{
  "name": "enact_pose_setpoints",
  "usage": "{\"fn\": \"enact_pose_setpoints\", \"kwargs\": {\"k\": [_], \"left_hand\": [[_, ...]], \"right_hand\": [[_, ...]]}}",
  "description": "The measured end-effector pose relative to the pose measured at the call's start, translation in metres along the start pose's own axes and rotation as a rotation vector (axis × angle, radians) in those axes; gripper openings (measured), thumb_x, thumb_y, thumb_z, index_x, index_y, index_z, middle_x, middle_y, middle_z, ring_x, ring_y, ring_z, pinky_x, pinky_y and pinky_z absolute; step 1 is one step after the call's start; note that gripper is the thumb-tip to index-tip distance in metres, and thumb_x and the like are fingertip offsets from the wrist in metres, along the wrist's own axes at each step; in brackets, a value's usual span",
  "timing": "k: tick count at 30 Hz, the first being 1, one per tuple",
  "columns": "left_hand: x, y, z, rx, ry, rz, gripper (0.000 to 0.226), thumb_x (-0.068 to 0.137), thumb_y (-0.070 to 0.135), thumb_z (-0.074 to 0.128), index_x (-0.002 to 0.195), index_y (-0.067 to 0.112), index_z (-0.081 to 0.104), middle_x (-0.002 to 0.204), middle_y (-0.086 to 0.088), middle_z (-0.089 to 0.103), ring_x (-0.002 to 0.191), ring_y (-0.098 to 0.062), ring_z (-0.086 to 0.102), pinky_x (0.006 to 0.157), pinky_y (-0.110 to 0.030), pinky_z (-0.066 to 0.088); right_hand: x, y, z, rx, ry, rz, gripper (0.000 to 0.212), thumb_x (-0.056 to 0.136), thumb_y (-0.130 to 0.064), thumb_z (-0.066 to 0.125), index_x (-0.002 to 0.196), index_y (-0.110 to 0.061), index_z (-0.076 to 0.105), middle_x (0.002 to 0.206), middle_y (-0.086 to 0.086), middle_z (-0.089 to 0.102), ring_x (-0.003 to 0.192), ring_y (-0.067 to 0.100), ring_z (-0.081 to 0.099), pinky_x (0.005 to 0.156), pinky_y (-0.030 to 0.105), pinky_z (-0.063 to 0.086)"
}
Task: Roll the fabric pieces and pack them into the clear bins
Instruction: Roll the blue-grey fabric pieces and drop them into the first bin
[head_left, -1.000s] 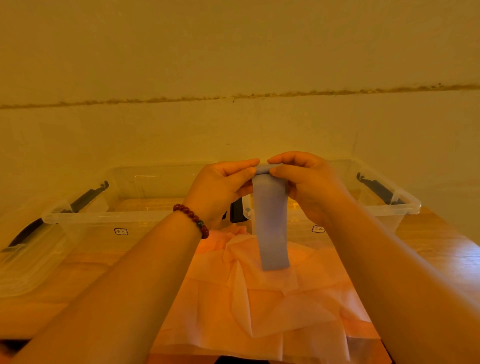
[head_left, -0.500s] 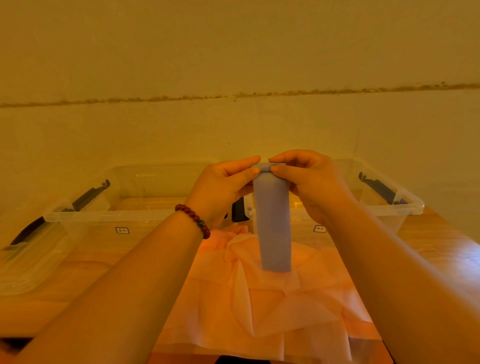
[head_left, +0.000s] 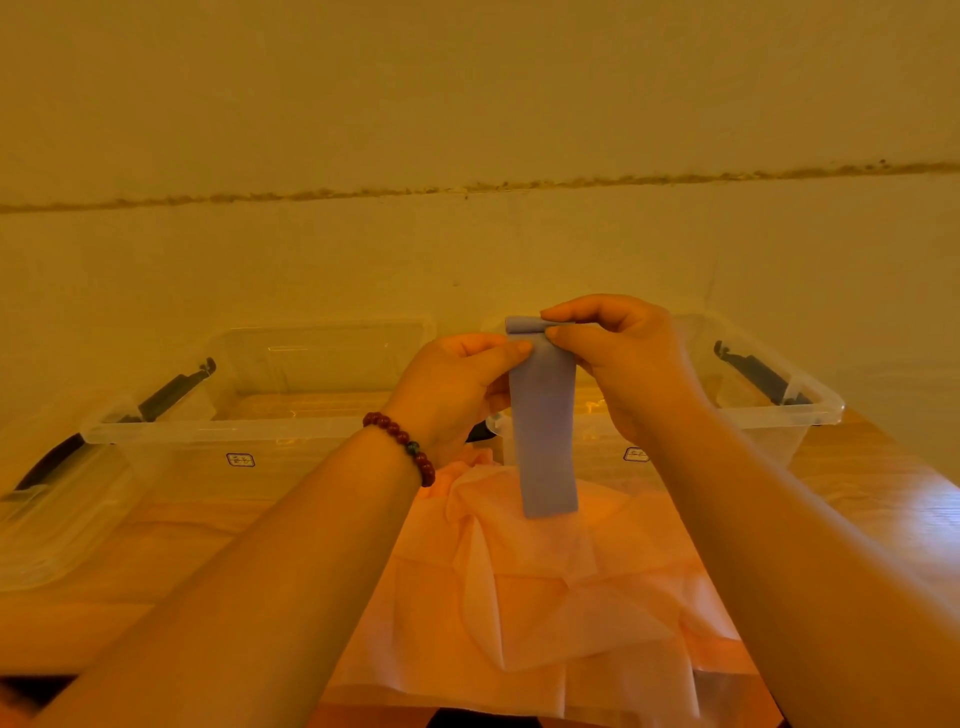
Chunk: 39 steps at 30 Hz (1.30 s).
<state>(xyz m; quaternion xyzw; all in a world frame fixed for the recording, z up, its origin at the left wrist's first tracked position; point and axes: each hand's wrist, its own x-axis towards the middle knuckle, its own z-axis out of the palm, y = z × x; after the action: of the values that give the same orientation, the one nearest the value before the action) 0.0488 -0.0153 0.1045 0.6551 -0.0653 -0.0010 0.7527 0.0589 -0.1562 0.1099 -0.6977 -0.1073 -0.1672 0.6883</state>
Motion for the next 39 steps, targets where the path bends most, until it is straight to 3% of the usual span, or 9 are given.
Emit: {"fn": "enact_pose_setpoints", "kwargs": {"k": [7,13,17,22,25,28,32,37,39], "left_hand": [[-0.0014,-0.0001,-0.0048,-0.027,-0.035,-0.042,0.016,0.095,0.009,0.052,0.091,0.012,0.067,0.091,-0.007,0.070,0.087,-0.018,0.067,0.074,-0.030,0.053],[-0.0031,-0.0020,-0.0033,-0.056,-0.017,-0.049,0.017,0.094,0.007,0.053,0.084,0.011,0.067,0.083,-0.006,0.070,0.080,-0.016,0.067,0.064,-0.025,0.055],[-0.0023,-0.0025,-0.0042,-0.065,-0.017,-0.072,0.015,0.095,0.007,0.052,0.090,0.008,0.066,0.088,-0.011,0.068,0.080,-0.019,0.066,0.061,-0.026,0.056],[-0.0020,-0.0020,-0.0043,-0.067,-0.047,-0.097,0.016,0.097,0.009,0.050,0.096,0.007,0.065,0.090,-0.011,0.068,0.078,-0.018,0.067,0.061,-0.027,0.057],[-0.0026,-0.0035,-0.0042,-0.050,-0.047,-0.095,0.017,0.097,0.009,0.049,0.094,0.009,0.066,0.087,-0.009,0.068,0.077,-0.017,0.067,0.063,-0.026,0.056],[-0.0037,-0.0037,-0.0026,-0.059,-0.019,-0.077,0.014,0.095,0.013,0.054,0.091,0.011,0.067,0.085,-0.007,0.070,0.080,-0.017,0.068,0.070,-0.027,0.056],[-0.0024,-0.0037,-0.0024,-0.050,0.023,-0.029,0.018,0.095,0.019,0.055,0.087,0.011,0.070,0.081,-0.008,0.070,0.075,-0.017,0.067,0.062,-0.025,0.055],[-0.0033,-0.0043,-0.0035,-0.005,0.025,0.003,0.019,0.097,0.014,0.051,0.089,0.005,0.066,0.050,0.007,0.060,0.047,-0.002,0.057,0.050,-0.019,0.048],[-0.0033,-0.0036,-0.0042,0.008,0.018,0.014,0.018,0.097,0.014,0.051,0.087,0.008,0.065,0.059,0.003,0.065,0.057,-0.005,0.062,0.057,-0.022,0.053]], "right_hand": [[-0.0019,0.0015,0.0000,-0.001,0.008,0.001,0.025,0.083,-0.007,0.073,0.066,-0.026,0.072,0.077,-0.005,0.072,0.087,0.019,0.067,0.085,0.046,0.055],[-0.0015,0.0038,0.0035,-0.035,-0.044,-0.007,0.025,0.083,-0.002,0.072,0.084,-0.026,0.067,0.089,-0.007,0.068,0.085,0.006,0.064,0.076,0.023,0.053],[-0.0018,0.0026,0.0040,-0.060,-0.029,0.023,0.024,0.081,-0.002,0.073,0.073,-0.025,0.070,0.082,-0.005,0.069,0.082,0.012,0.065,0.082,0.041,0.055],[-0.0014,0.0033,0.0029,-0.103,-0.052,0.003,0.026,0.083,-0.003,0.071,0.072,-0.027,0.069,0.084,0.000,0.070,0.084,0.018,0.066,0.082,0.047,0.054],[-0.0009,0.0043,0.0031,-0.106,-0.077,0.006,0.028,0.084,-0.001,0.069,0.073,-0.026,0.069,0.081,0.001,0.068,0.079,0.018,0.062,0.073,0.042,0.052],[-0.0002,0.0047,0.0037,-0.109,-0.081,0.005,0.029,0.082,-0.001,0.070,0.071,-0.027,0.069,0.080,0.001,0.069,0.079,0.019,0.063,0.073,0.040,0.052],[-0.0006,0.0036,0.0045,-0.086,-0.114,0.026,0.028,0.082,0.000,0.071,0.072,-0.026,0.071,0.083,0.004,0.071,0.084,0.019,0.067,0.081,0.042,0.056],[-0.0029,0.0006,0.0043,0.004,-0.141,0.091,0.017,0.083,-0.002,0.071,0.077,-0.019,0.070,0.082,0.003,0.068,0.085,0.019,0.065,0.079,0.037,0.056],[-0.0040,-0.0001,0.0046,0.030,-0.149,0.118,0.009,0.084,-0.008,0.072,0.082,-0.017,0.071,0.086,0.003,0.070,0.085,0.017,0.067,0.079,0.037,0.057]]}}
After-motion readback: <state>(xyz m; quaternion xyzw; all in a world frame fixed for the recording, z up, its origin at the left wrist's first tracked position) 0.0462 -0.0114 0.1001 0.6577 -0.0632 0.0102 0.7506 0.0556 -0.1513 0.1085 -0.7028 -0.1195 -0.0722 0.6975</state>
